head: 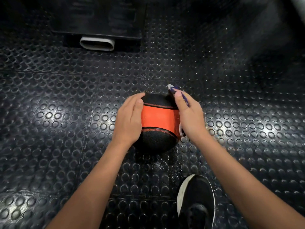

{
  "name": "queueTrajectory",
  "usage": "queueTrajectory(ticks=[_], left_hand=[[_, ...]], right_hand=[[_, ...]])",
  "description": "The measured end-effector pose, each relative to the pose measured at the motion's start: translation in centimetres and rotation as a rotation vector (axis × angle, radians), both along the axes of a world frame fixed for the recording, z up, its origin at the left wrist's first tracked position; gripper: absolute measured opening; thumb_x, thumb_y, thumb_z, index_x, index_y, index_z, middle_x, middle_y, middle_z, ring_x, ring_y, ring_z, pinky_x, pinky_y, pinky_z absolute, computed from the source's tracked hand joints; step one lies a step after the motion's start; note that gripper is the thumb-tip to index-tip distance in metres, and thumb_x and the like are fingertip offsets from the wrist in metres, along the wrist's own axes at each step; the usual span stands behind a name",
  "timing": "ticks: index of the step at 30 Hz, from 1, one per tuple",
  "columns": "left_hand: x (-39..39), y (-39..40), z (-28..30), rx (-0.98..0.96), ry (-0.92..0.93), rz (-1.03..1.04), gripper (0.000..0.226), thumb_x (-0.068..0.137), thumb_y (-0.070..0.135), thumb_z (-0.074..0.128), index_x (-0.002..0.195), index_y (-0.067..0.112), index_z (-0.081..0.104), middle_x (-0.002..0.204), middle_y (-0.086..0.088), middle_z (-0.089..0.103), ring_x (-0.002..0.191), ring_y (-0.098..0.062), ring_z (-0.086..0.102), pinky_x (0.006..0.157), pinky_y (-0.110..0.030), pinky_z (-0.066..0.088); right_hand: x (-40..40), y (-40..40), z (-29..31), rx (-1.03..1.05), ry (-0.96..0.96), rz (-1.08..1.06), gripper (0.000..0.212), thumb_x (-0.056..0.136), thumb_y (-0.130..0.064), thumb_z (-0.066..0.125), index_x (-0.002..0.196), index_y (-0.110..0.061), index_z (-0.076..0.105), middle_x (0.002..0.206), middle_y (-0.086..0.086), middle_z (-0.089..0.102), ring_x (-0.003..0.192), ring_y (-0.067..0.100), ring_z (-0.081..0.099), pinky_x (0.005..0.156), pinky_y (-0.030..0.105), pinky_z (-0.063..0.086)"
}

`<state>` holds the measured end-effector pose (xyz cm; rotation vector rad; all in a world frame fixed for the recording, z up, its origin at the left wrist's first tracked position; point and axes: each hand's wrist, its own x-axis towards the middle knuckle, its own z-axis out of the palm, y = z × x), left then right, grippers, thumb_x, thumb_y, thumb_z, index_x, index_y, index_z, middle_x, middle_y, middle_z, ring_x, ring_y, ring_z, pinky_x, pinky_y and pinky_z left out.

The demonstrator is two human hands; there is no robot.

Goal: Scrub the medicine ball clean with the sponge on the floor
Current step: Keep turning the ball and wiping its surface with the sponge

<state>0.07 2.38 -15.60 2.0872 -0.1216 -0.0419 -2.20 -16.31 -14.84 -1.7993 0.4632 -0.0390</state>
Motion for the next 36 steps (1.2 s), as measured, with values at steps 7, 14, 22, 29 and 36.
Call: queueTrajectory(ticks=[7,14,22,29,36], left_hand=[[-0.9,-0.6,0.8,0.023,-0.029,-0.03,0.05,0.108,0.035,0.036,0.141,0.013,0.066,0.142,0.006,0.063,0.13,0.0,0.051,0.109,-0.005,0.03],[-2.2,-2.0,1.6,-0.07,0.331,0.856,0.015,0.098,0.016,0.054,0.101,0.019,0.069,0.109,-0.005,0.063,0.104,-0.029,0.055,0.079,-0.026,0.028],[-2.9,-3.1,1.7,-0.244,0.292,0.49,0.044,0.113,0.048,0.037,0.148,0.035,0.06,0.15,0.018,0.057,0.14,-0.005,0.047,0.115,-0.027,0.032],[0.3,-3.1,1.5,-0.126,0.24,0.337,0.042,0.113,0.026,0.036,0.139,0.03,0.068,0.145,0.016,0.063,0.127,0.004,0.049,0.105,-0.015,0.03],[0.7,-1.5,0.9,-0.179,0.264,0.294,0.042,0.113,0.026,0.035,0.139,0.028,0.069,0.143,0.013,0.064,0.132,-0.003,0.052,0.108,-0.017,0.035]], right_hand=[[0.1,-2.3,-2.2,0.301,0.364,-0.012,0.046,0.109,-0.047,0.045,0.112,-0.013,0.075,0.076,-0.001,0.076,0.071,0.014,0.069,0.083,0.037,0.052],[-2.0,-0.3,-3.5,0.373,0.449,-0.216,0.056,0.109,-0.046,0.04,0.064,-0.015,0.054,0.046,-0.005,0.051,0.045,0.01,0.05,0.051,0.021,0.043],[-5.3,1.0,-3.0,0.157,0.366,-0.4,0.044,0.1,-0.059,0.041,0.098,-0.023,0.067,0.103,0.0,0.069,0.107,0.027,0.064,0.096,0.039,0.047],[-0.1,0.5,1.5,-0.063,-0.152,0.055,0.028,0.112,-0.033,0.044,0.123,-0.05,0.064,0.132,-0.03,0.063,0.132,-0.009,0.052,0.114,0.016,0.035],[1.7,-1.9,-2.2,0.192,0.232,0.1,0.033,0.108,-0.051,0.045,0.118,-0.034,0.071,0.113,-0.015,0.076,0.109,0.005,0.069,0.108,0.029,0.051]])
